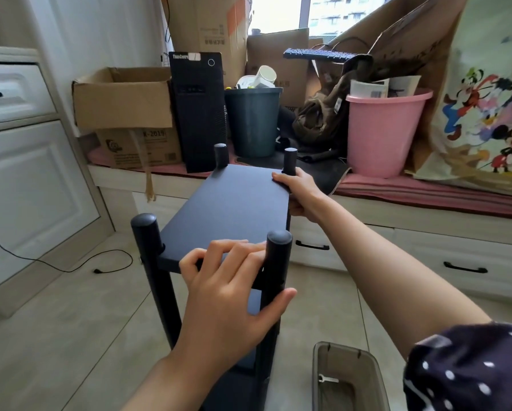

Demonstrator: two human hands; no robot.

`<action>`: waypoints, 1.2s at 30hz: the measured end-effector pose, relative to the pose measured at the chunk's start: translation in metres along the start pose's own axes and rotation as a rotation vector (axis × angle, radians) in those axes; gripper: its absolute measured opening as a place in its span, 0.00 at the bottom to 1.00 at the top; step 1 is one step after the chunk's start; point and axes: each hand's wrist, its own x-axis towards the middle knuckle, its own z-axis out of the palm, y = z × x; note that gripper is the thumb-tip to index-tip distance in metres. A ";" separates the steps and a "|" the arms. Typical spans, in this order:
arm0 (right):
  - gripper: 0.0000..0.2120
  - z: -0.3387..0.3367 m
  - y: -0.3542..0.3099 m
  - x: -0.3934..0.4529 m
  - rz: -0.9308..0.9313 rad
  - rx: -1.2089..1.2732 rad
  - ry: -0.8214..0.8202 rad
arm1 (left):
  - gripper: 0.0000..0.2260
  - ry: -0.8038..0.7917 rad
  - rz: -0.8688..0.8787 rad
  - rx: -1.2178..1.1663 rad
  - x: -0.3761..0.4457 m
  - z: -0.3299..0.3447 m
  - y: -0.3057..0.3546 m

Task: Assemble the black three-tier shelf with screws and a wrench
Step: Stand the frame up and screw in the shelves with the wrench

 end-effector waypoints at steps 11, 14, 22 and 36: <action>0.13 -0.008 0.008 -0.067 0.135 0.070 0.077 | 0.23 -0.069 -0.014 0.059 0.008 0.004 0.002; 0.16 -0.010 0.011 -0.110 0.067 0.009 0.045 | 0.26 -0.143 -0.062 0.096 0.016 0.004 0.004; 0.15 -0.024 0.002 -0.199 -0.226 -0.114 -0.028 | 0.21 0.031 -0.224 -0.127 0.014 -0.010 0.024; 0.05 -0.035 0.006 -0.233 -0.095 0.149 -0.173 | 0.22 -0.174 -1.155 -1.256 0.002 0.002 0.006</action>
